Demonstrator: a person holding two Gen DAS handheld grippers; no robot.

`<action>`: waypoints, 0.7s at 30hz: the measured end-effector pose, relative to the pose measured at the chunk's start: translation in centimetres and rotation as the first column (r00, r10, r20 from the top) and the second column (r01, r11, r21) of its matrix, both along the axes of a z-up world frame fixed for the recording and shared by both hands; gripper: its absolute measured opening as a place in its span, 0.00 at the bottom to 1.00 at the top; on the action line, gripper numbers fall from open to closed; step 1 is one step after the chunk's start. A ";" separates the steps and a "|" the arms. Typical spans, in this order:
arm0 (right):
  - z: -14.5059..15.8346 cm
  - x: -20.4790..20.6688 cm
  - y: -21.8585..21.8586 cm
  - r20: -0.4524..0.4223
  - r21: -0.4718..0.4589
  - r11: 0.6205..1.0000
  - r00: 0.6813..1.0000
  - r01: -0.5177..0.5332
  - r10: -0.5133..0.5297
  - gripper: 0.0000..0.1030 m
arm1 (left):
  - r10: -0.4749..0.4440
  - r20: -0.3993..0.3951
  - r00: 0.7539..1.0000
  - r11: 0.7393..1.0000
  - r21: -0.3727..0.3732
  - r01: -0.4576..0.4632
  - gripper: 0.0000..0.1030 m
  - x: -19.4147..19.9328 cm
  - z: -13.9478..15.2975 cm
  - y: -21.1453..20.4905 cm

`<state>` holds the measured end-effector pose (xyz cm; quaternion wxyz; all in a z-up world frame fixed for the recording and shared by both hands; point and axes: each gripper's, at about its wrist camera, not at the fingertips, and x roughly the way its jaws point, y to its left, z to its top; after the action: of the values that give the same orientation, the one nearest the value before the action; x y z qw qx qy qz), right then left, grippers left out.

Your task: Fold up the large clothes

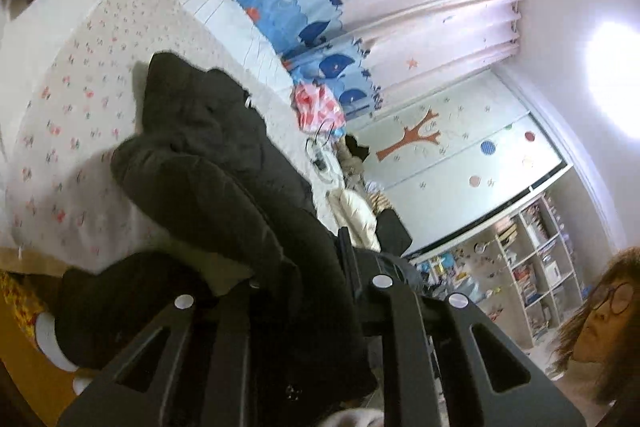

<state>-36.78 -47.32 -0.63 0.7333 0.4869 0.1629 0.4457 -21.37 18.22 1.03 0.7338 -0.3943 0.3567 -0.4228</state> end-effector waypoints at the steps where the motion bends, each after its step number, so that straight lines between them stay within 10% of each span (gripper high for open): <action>1: 0.3 0.5 -0.4 0.005 0.003 1.000 1.000 0.011 -0.011 0.19 | 0.008 0.005 1.000 1.000 -0.005 -0.008 0.17 0.6 0.3 0.0; 21: 3.6 20.6 -3.3 -0.118 -0.057 0.980 0.974 0.189 -0.195 0.19 | 0.175 -0.018 0.984 0.980 -0.088 -0.176 0.17 19.7 1.2 -3.0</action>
<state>-16.19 -50.65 3.00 0.7724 0.5101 0.1702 0.3380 -1.69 15.22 2.22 0.7480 -0.4588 0.3050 -0.3701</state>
